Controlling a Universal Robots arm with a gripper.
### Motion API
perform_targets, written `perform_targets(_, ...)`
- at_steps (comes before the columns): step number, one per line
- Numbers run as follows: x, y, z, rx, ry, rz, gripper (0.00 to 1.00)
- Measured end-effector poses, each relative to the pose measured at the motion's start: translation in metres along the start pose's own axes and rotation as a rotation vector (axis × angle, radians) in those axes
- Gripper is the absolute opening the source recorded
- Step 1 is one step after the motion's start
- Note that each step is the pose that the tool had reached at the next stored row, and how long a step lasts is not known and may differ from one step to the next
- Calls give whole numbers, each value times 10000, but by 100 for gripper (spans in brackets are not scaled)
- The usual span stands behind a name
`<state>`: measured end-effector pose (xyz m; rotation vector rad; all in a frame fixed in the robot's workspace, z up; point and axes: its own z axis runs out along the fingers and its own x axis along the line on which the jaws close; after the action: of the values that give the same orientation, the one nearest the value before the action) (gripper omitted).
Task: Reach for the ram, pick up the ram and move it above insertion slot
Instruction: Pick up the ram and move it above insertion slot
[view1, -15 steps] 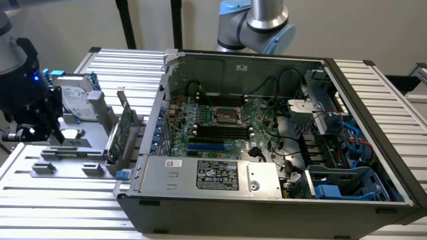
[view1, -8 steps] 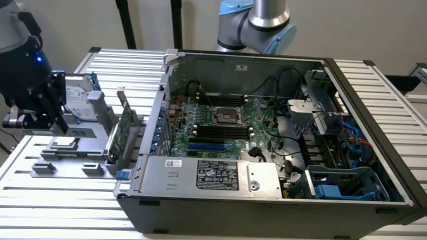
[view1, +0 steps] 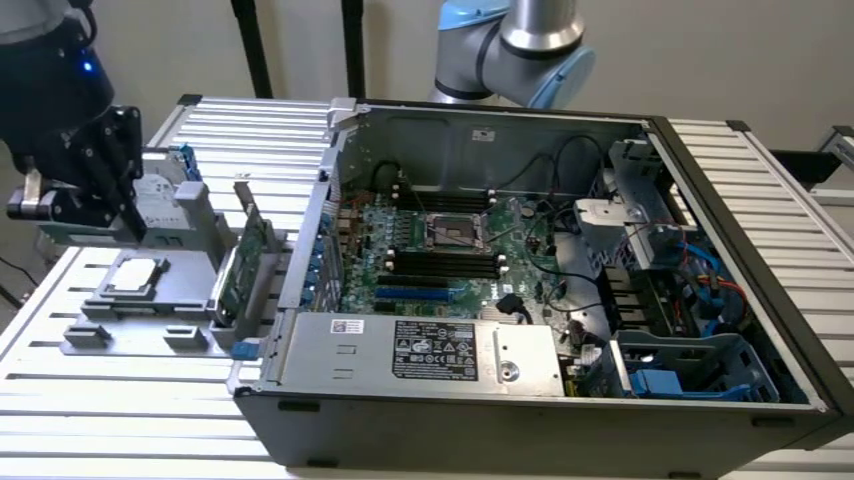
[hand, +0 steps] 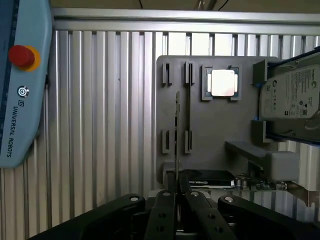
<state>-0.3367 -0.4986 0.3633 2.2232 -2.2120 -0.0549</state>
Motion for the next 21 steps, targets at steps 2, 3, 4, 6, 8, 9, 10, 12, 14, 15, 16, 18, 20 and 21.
perform_targets(2,-2,-61,-92,-1,0,-3,13)
perform_targets(3,-3,-90,-137,-1,0,-4,13)
perform_targets(4,-5,-122,-183,0,-1,-4,13)
perform_targets(6,-11,-188,-244,1,-2,-5,13)
perform_targets(8,-17,-255,-273,-1,0,-6,13)
perform_targets(9,-19,-294,-282,0,-3,-6,13)
perform_targets(10,-21,-334,-292,-1,-4,-7,13)
perform_targets(12,-28,-419,-306,-1,-12,-6,13)
perform_targets(14,-32,-502,-312,0,-28,-7,13)
perform_targets(15,-35,-549,-316,-1,-38,-7,13)
perform_targets(16,-36,-589,-318,0,-49,-8,13)
perform_targets(18,-41,-679,-322,0,-71,-7,13)
perform_targets(20,-45,-767,-326,0,-93,-9,13)
perform_targets(21,-48,-810,-329,-1,-102,-9,13)
